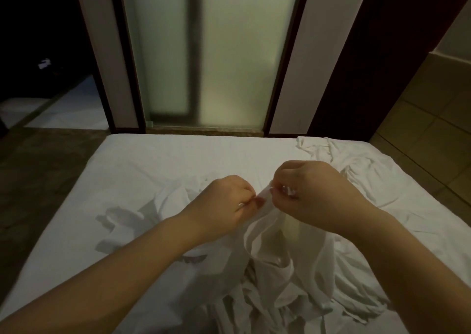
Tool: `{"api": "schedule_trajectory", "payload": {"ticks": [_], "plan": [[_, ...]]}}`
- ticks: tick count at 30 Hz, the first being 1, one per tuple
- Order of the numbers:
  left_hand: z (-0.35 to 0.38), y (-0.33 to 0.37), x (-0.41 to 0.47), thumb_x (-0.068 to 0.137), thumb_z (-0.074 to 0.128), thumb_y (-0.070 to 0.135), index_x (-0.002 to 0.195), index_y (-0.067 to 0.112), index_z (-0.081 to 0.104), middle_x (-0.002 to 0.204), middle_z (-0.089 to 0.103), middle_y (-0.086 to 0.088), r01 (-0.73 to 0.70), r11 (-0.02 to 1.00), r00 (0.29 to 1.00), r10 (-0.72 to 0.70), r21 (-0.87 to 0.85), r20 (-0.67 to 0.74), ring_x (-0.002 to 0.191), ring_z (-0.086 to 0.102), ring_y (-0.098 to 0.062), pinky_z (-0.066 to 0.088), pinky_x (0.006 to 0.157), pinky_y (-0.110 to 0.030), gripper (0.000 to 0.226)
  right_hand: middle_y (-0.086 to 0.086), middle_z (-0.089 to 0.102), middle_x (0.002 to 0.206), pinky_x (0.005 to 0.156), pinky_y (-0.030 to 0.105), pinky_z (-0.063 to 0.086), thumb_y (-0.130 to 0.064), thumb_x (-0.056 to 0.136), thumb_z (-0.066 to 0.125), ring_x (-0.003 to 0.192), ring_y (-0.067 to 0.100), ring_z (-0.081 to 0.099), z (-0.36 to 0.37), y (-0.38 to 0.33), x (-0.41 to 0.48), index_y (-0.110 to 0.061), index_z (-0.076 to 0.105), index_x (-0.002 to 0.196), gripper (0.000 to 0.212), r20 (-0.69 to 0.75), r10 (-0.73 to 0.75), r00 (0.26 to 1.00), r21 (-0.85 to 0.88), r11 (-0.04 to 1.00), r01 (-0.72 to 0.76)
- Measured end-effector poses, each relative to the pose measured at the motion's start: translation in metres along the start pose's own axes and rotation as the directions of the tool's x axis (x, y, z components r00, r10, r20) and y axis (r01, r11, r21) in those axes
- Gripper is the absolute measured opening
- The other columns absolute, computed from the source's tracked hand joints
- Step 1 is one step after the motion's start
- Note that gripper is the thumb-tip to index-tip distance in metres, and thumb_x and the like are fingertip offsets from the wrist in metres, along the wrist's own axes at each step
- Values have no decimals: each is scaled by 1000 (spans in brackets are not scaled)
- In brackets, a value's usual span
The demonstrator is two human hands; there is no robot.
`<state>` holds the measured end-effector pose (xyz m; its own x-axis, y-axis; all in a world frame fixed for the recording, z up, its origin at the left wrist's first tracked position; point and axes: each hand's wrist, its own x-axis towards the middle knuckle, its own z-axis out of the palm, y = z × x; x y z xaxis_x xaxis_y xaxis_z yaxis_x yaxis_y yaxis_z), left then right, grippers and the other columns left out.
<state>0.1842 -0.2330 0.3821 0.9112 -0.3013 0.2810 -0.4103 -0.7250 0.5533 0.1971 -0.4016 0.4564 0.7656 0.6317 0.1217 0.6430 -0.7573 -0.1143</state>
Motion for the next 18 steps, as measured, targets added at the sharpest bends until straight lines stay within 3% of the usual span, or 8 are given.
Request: {"api": "schedule_trajectory", "payload": {"ticks": [2, 5, 8, 11, 14, 18], "plan": [[3, 5, 1, 97, 41, 35, 111, 15, 67, 107, 62, 3, 47, 999, 998, -48, 7, 44, 91, 55, -9, 47, 82, -19, 36, -11, 57, 94, 61, 7, 33, -31, 95, 47, 73, 5, 52, 0, 5, -5, -22, 69, 103, 25, 15, -29, 999, 4, 1000, 29], [10, 11, 4, 99, 36, 36, 116, 24, 59, 116, 55, 8, 146, 989, 984, -145, -3, 103, 95, 52, -7, 43, 82, -13, 31, -9, 60, 98, 62, 5, 35, -30, 94, 48, 74, 6, 53, -1, 16, -13, -21, 70, 103, 25, -16, -52, 999, 13, 999, 52], [19, 14, 2, 100, 34, 36, 129, 26, 51, 132, 48, 10, 165, 986, 983, -166, 25, 77, 107, 44, -1, 29, 80, -3, 35, -10, 58, 92, 62, 6, 36, -26, 92, 53, 73, 7, 54, -4, 26, -21, -18, 72, 98, 21, -58, -72, 996, 25, 997, 74], [19, 14, -3, 98, 43, 29, 127, 19, 58, 132, 53, 5, 139, 988, 988, -134, 66, -79, 117, 45, -6, 19, 81, 6, 35, -5, 63, 85, 59, 10, 38, -20, 88, 60, 66, 11, 56, -5, 38, -30, -14, 74, 87, 15, -102, -98, 990, 33, 994, 102], [18, 16, -10, 86, 64, 13, 106, 9, 71, 113, 68, -7, 99, 989, 943, -58, 109, -328, 108, 59, -17, 26, 89, -4, 22, -3, 67, 83, 60, 18, 47, -18, 86, 62, 66, 14, 59, -4, 50, -38, -14, 73, 82, 13, -171, -82, 982, 49, 995, 92], [21, 34, -17, 78, 72, 13, 92, 10, 75, 96, 65, 7, 145, 989, 868, -140, -27, -476, 86, 57, 2, 35, 81, 1, 15, -4, 66, 86, 65, 17, 45, -19, 88, 59, 71, 13, 59, -7, 56, -46, -14, 73, 86, 15, -206, -55, 977, 100, 992, 77]]}}
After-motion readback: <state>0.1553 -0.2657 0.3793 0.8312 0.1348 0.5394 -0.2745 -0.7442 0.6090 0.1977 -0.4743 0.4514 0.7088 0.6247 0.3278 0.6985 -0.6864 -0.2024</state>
